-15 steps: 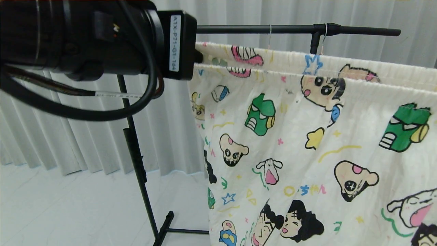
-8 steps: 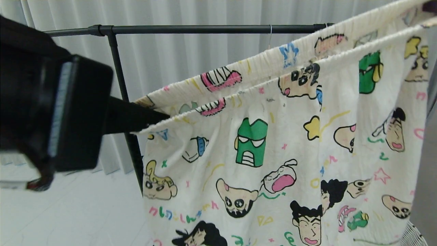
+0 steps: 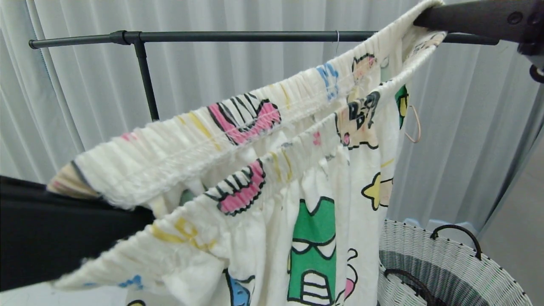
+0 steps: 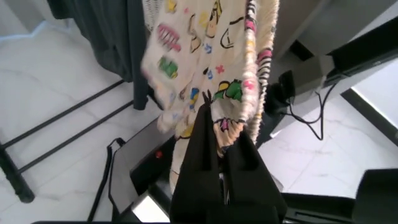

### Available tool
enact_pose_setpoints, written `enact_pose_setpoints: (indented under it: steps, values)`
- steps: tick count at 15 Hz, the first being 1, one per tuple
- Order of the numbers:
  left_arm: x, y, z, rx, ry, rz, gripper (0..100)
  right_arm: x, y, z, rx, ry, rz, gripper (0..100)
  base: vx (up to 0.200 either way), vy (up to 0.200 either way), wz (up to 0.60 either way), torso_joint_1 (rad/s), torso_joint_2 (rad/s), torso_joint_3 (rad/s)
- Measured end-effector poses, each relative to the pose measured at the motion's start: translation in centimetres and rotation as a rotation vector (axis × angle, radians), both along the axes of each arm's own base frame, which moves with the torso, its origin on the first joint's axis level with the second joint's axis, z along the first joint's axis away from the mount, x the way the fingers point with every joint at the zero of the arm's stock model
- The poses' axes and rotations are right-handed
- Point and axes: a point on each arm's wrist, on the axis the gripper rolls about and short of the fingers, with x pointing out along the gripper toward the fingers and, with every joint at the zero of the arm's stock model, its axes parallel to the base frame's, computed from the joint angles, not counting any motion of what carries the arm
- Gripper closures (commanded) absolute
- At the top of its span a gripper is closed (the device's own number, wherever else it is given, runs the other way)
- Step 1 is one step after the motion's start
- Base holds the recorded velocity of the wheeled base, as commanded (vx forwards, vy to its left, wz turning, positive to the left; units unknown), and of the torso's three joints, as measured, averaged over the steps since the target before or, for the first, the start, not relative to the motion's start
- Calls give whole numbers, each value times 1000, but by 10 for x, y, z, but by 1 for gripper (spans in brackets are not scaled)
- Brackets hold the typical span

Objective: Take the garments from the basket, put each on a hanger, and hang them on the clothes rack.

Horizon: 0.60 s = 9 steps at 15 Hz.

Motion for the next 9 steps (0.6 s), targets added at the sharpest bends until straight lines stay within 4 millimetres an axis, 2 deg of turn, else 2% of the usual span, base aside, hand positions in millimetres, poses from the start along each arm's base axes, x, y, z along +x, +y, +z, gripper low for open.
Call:
enact_pose_setpoints:
  steps: [2,4,7,9]
  values:
    - [0,2,0,7,-12,-4,100,2,-2,-2,-18,11,-27,100,0,0,0,0,0,0]
    - [6,5,1,47,-82,-4,100,4,-14,-6,-87,33,-122,100,0,0,0,0,0,0]
    - [30,14,1,171,-242,61,100,-4,-46,-9,-178,100,-255,100,0,0,0,0,0,0]
    - [48,13,9,136,-327,138,100,-15,-63,-12,-218,143,-297,100,0,0,0,0,0,0]
